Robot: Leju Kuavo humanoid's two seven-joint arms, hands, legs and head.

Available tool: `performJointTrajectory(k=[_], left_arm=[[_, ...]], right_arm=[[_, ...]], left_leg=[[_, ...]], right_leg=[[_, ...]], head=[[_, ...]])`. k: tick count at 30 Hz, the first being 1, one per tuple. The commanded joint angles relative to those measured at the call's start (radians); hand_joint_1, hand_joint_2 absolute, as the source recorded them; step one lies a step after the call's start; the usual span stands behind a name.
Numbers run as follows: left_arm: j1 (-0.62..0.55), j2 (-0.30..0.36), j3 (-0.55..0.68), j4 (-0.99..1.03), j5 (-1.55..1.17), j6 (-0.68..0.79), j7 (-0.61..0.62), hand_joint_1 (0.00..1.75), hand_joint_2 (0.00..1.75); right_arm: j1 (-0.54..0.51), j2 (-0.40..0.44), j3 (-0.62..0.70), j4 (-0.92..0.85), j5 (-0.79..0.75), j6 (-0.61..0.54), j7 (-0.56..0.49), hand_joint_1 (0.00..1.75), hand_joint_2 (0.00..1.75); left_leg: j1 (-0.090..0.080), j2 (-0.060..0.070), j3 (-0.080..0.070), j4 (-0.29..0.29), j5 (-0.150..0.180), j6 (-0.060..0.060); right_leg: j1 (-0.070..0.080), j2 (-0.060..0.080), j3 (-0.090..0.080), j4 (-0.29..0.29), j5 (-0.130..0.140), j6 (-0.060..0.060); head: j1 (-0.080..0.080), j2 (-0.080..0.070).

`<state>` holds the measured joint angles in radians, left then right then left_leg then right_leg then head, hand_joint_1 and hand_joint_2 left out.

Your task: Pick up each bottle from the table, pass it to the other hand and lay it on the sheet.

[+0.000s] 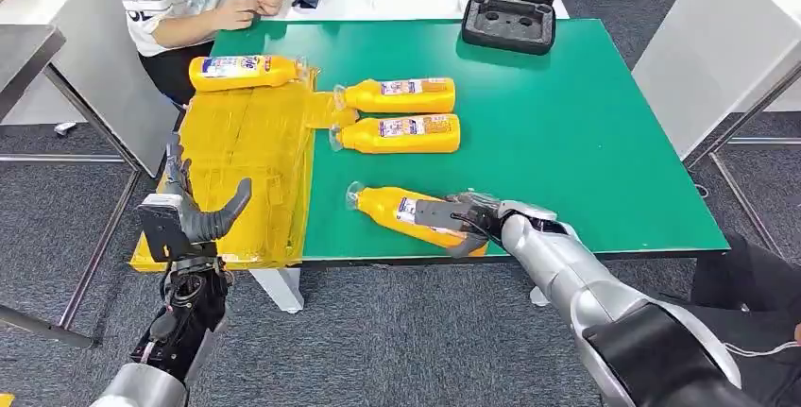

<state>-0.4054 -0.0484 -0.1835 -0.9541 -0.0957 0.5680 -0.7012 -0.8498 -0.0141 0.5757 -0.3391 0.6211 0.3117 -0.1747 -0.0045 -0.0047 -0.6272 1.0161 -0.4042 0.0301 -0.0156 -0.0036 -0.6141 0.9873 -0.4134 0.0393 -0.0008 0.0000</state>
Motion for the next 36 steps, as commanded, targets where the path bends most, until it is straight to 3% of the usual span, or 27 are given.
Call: performJointTrajectory(k=[1, 8, 11, 15, 28, 32, 36], left_arm=[[-0.030, 0.001, 0.018, 0.070, 0.005, -0.003, 0.003, 0.00, 1.75], [0.061, 0.016, 0.048, -0.048, 0.028, -0.013, 0.003, 0.00, 1.75], [0.099, 0.009, 0.076, -0.104, 0.069, -0.073, 0.003, 0.00, 1.75], [0.119, 0.003, 0.088, -0.157, 0.116, -0.155, 0.016, 0.00, 1.75], [0.132, 0.001, 0.083, -0.213, 0.274, -0.427, 0.077, 0.00, 1.75], [0.115, 0.011, 0.041, -0.157, 0.388, -0.676, 0.154, 0.00, 1.75], [0.094, 0.014, -0.011, -0.112, 0.383, -0.761, 0.159, 0.00, 1.75]], right_arm=[[-0.014, -0.011, 0.057, 0.046, 0.016, -0.023, 0.009, 1.75, 1.75], [-0.030, 0.054, -0.058, -0.087, -0.097, -0.247, -0.177, 1.75, 1.75], [0.015, 0.078, -0.128, -0.220, -0.147, -0.375, -0.188, 1.75, 1.75], [0.088, 0.069, -0.185, -0.342, -0.190, -0.453, -0.241, 1.75, 1.75], [0.192, 0.082, -0.253, -0.403, -0.279, -0.436, -0.399, 1.75, 1.75], [0.233, 0.085, -0.244, -0.401, -0.315, -0.343, -0.460, 1.75, 1.75], [0.265, 0.103, -0.209, -0.378, -0.326, -0.280, -0.523, 1.75, 1.75]], left_leg=[[0.001, -0.001, 0.005, -0.001, -0.002, -0.002], [0.001, 0.005, 0.003, 0.000, -0.002, -0.002], [0.000, 0.006, 0.002, 0.000, -0.002, -0.002], [0.002, 0.003, 0.002, 0.000, -0.002, -0.002], [0.002, 0.000, 0.000, 0.000, -0.001, -0.002], [0.002, 0.000, 0.002, -0.001, -0.002, -0.002], [0.003, -0.001, 0.003, -0.001, -0.002, -0.002]], right_leg=[[0.001, -0.001, 0.005, -0.001, -0.002, -0.002], [0.001, 0.004, 0.002, 0.000, -0.001, -0.002], [0.000, 0.006, 0.000, 0.001, -0.001, -0.002], [0.002, 0.004, 0.001, 0.000, -0.001, -0.002], [0.002, 0.001, 0.001, 0.000, -0.001, -0.002], [0.002, 0.000, 0.002, -0.001, -0.002, -0.002], [0.003, 0.000, 0.004, -0.002, -0.002, -0.002]], head=[[0.000, 0.000], [0.000, 0.000], [0.000, 0.000], [0.000, 0.000], [0.000, 0.000], [0.000, 0.000], [0.000, 0.000]])
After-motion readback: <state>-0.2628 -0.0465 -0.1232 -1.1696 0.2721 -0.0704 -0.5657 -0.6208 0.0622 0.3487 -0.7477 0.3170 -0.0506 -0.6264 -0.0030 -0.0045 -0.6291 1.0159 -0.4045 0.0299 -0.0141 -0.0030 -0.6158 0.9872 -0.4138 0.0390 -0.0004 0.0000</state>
